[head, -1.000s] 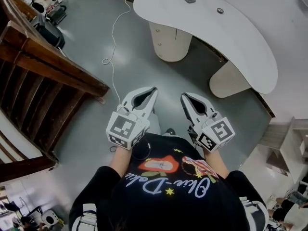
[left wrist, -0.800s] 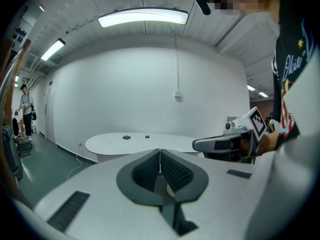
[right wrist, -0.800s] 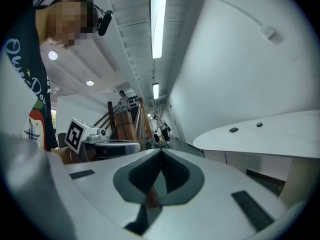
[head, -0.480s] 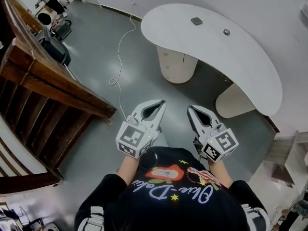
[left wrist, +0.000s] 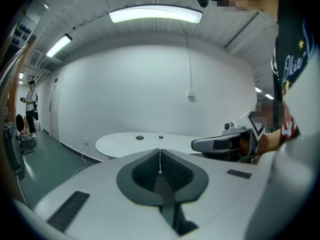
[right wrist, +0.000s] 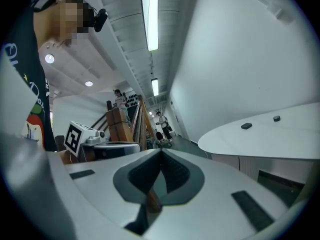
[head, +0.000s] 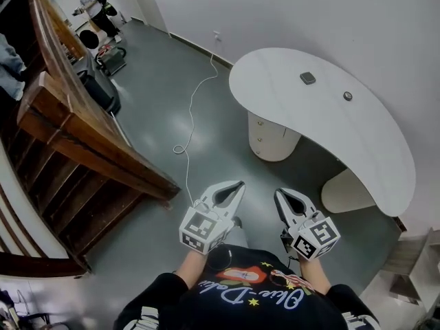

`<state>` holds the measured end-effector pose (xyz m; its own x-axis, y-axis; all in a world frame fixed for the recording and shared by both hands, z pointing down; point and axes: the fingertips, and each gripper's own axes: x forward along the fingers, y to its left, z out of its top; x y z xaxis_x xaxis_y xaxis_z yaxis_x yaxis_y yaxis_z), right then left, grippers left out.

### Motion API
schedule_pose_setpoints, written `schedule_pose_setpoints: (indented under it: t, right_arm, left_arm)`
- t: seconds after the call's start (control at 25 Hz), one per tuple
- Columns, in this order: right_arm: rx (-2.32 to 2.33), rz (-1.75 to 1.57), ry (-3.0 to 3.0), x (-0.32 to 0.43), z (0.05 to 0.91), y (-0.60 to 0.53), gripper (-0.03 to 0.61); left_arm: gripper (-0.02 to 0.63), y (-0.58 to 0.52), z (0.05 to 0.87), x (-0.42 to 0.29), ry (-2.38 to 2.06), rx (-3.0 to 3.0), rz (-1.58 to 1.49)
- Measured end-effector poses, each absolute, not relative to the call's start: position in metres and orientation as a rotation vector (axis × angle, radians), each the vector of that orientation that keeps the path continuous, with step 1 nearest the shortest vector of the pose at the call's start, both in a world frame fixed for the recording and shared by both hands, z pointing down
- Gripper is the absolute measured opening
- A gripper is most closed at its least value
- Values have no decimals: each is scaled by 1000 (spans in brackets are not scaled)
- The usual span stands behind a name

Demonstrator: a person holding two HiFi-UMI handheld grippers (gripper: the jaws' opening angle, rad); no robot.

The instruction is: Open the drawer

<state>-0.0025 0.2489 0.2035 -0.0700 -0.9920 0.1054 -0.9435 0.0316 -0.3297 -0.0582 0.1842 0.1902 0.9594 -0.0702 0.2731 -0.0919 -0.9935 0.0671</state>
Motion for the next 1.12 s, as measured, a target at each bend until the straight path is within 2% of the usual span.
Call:
schedule_pose_setpoints:
  t: [0.88,1.12]
  right_arm:
    - [-2196,-474,2024,42,195,166,0]
    - [-2215,-474,2001,41,199,144,0]
  left_arm:
    - [6,94,190,-5,74,3021,395]
    - [6,69,192,-9,99,3025,407]
